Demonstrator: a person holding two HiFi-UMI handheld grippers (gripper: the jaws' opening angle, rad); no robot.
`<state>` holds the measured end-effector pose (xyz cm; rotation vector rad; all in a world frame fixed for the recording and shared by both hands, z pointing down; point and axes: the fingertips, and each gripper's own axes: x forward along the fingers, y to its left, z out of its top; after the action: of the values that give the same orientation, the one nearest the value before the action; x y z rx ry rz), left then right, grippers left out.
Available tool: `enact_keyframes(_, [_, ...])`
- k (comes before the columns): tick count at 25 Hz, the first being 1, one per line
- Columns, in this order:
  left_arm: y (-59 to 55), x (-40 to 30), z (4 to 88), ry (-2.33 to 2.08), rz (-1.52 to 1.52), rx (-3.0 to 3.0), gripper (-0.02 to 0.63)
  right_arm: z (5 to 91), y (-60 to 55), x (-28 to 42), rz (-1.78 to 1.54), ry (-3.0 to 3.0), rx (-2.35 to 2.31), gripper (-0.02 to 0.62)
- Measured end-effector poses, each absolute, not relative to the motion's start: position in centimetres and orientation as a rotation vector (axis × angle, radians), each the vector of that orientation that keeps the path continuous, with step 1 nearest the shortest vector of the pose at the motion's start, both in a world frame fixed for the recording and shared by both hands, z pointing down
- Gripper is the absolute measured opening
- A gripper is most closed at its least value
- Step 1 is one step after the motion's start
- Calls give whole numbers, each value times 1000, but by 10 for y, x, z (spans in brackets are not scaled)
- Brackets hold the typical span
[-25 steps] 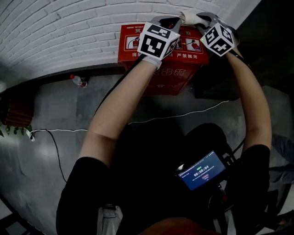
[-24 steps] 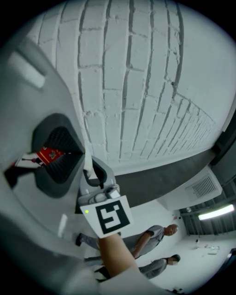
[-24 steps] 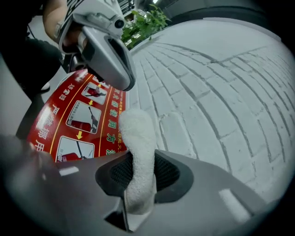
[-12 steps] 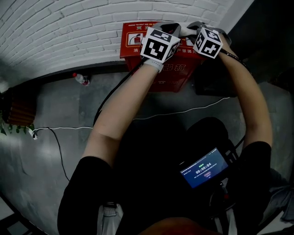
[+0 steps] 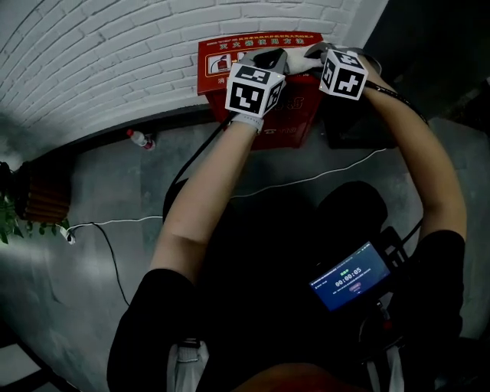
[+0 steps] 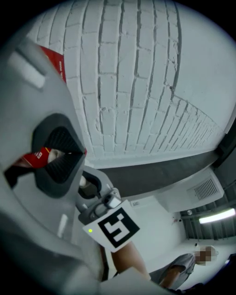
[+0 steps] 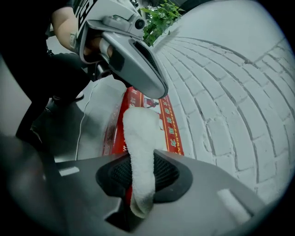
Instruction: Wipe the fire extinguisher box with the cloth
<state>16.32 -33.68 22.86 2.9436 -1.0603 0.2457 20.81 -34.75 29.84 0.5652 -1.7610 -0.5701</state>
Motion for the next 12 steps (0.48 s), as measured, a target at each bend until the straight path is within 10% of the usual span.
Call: enact_keyframes(12, [-341, 152, 236, -1093, 227, 2950, -2, 314, -319, 202, -520, -1794, 503, 92])
